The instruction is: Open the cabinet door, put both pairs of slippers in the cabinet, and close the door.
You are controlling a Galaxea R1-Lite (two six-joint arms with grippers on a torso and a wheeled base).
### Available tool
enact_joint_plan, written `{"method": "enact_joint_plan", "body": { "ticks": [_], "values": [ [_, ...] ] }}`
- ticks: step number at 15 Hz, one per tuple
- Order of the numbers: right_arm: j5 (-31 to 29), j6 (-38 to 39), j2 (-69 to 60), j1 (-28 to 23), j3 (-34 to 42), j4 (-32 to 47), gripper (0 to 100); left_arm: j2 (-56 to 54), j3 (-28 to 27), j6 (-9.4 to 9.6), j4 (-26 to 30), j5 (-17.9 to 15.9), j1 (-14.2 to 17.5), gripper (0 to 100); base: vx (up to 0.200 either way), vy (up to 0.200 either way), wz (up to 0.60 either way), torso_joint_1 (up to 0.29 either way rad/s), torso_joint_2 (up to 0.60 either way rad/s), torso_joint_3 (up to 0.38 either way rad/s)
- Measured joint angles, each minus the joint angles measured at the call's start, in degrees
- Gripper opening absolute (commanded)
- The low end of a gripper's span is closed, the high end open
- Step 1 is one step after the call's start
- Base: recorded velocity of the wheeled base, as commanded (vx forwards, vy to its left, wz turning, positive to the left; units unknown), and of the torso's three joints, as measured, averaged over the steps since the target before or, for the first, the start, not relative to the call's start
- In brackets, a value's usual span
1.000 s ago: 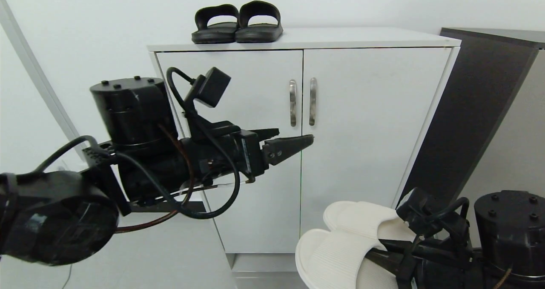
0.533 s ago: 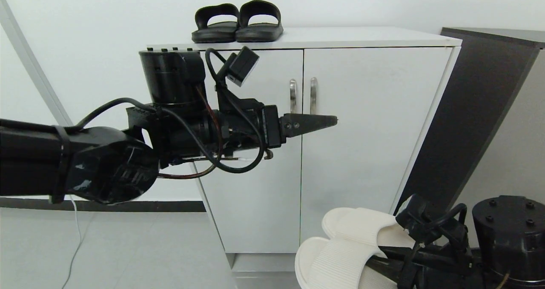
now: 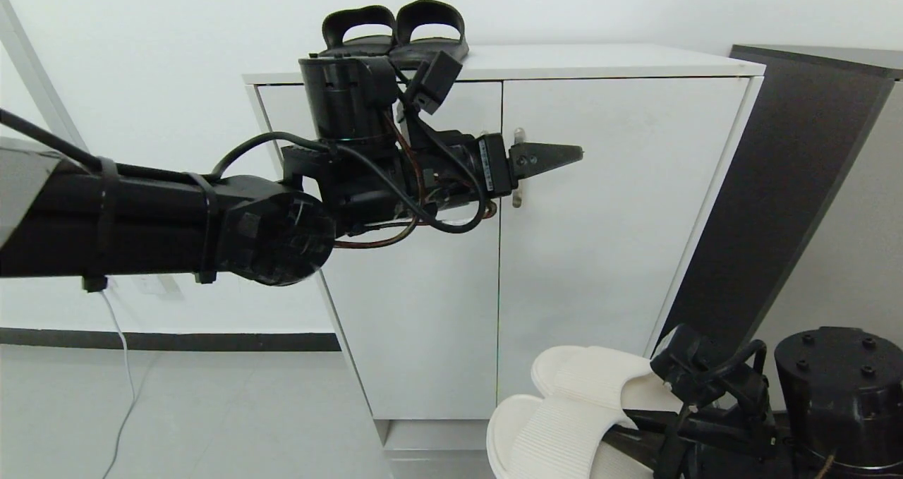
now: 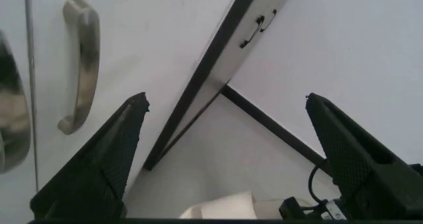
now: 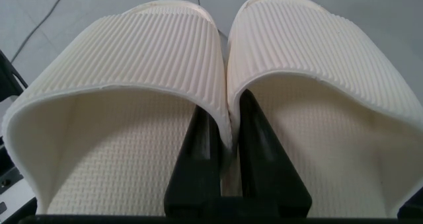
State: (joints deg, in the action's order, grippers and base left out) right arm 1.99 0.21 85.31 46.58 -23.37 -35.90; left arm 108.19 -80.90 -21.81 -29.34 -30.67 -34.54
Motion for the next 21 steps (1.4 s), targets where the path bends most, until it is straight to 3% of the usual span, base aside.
{"method": "enact_joint_plan", "body": {
  "ticks": [3, 5, 11, 15, 16, 21],
  "values": [
    [0.01, -0.02, 0.11, 0.02, 0.02, 0.02, 0, 0.74, -0.52, 0.02, 0.41, 1.69, 0.87, 100, 0.0, 0.0, 0.0, 0.0, 0.0, 0.0],
    [0.01, -0.02, 0.13, 0.05, 0.13, 0.05, 0, 1.71, -1.71, 0.11, 0.22, 6.62, 1.05, 100, 0.0, 0.0, 0.0, 0.0, 0.0, 0.0],
    [0.0, -0.02, 0.33, 0.07, 0.17, 0.02, 0, 5.29, -6.73, 0.27, 0.94, 12.53, 0.74, 100, 0.0, 0.0, 0.0, 0.0, 0.0, 0.0],
    [0.01, -0.02, 1.07, 0.07, 0.28, -0.66, 0, 8.05, -10.19, 0.28, 3.78, 13.24, 0.74, 100, 0.0, 0.0, 0.0, 0.0, 0.0, 0.0],
    [0.01, -0.05, 1.23, 0.07, 0.35, -0.68, 0, 8.34, -10.28, 0.28, 3.82, 13.32, 0.74, 0, 0.0, 0.0, 0.0, 0.0, 0.0, 0.0],
    [0.17, 0.0, 1.43, 0.07, 0.69, -1.21, 0, 7.5, -7.55, 0.35, 3.84, 13.54, 0.48, 0, 0.0, 0.0, 0.0, -0.001, 0.0, 0.01]
  ]
}}
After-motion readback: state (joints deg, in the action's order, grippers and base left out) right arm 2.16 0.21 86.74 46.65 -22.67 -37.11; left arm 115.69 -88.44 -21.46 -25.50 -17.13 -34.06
